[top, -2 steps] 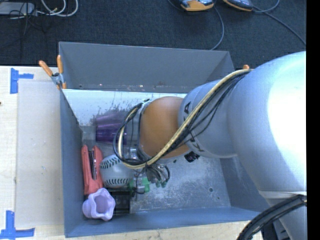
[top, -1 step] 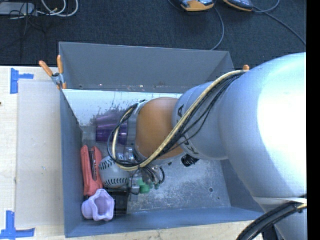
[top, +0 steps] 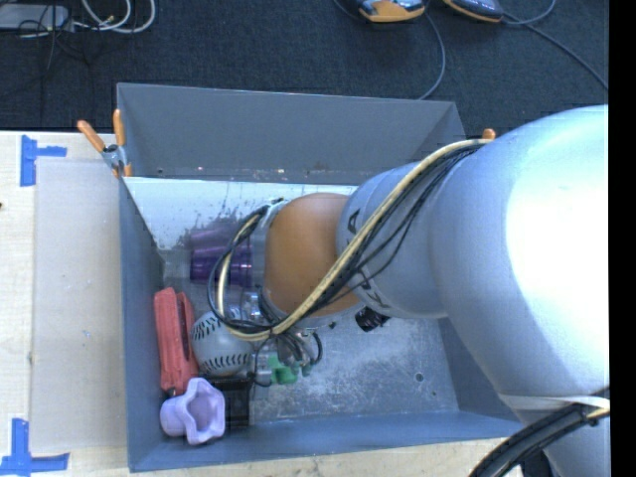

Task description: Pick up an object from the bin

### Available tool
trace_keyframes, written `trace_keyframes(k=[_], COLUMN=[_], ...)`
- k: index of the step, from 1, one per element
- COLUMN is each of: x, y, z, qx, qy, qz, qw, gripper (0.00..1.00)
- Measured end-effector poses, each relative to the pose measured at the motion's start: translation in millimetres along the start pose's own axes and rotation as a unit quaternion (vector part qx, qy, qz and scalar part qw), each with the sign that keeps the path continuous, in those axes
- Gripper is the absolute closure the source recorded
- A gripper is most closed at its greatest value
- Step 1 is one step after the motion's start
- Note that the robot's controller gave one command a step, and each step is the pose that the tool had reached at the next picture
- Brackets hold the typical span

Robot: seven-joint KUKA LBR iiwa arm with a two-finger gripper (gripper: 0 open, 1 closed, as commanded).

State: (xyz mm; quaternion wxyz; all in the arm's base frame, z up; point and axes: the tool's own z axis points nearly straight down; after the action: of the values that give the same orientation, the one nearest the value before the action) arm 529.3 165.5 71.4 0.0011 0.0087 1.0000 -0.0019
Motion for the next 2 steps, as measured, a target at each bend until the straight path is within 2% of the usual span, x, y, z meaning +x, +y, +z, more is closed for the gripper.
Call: trace_keyframes(k=[1, 2], x=[14.7, 37.3], y=[-5, -30], z=[2, 2], qx=[0.001, 0.0], qy=[0.0025, 0.0017], qz=[0.109, 0.026], qw=[0.994, 0.9997], gripper=[0.0, 1.0])
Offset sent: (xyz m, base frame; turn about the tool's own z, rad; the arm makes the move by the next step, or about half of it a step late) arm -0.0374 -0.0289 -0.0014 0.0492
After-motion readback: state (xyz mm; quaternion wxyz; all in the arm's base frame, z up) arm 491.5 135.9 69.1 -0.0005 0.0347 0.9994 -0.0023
